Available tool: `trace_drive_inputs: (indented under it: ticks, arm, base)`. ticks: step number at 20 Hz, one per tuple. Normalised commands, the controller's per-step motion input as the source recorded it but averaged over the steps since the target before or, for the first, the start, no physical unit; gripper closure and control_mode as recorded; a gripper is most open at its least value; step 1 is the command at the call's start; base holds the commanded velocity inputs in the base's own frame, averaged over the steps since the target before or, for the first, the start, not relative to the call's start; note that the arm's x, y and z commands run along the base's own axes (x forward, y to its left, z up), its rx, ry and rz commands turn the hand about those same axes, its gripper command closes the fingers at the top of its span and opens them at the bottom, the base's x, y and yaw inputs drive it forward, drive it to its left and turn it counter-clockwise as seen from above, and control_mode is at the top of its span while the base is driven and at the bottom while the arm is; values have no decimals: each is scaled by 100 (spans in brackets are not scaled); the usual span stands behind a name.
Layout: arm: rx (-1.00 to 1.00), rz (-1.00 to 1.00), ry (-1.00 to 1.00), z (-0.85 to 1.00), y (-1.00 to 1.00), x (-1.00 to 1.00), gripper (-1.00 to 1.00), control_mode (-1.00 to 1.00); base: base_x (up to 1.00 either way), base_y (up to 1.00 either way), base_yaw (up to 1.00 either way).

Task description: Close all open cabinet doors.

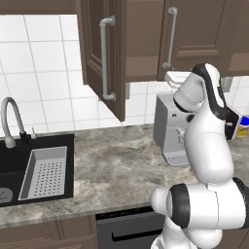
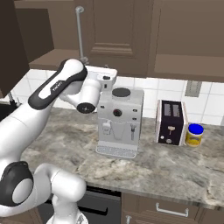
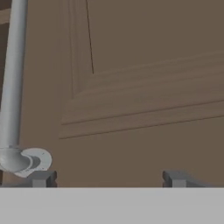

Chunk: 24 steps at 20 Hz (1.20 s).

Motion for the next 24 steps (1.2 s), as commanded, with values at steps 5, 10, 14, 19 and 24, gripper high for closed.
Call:
trace_drive_inputs:
  ticks: [5, 10, 14, 19, 24]
  arm:
    - [0, 0, 0, 0, 0, 20, -100, -100]
    - [0, 0, 0, 0, 0, 29, -100, -100]
    - [0, 0, 1, 0, 0, 19, -100, -100]
    - [0, 0, 1, 0, 0, 6, -100, -100]
    - [0, -2, 1, 0, 0, -18, -100, -100]
  base:
    - [0, 0, 0]
    - [0, 0, 0]
    - [0, 0, 0]
    - [0, 0, 0]
    - [0, 0, 0]
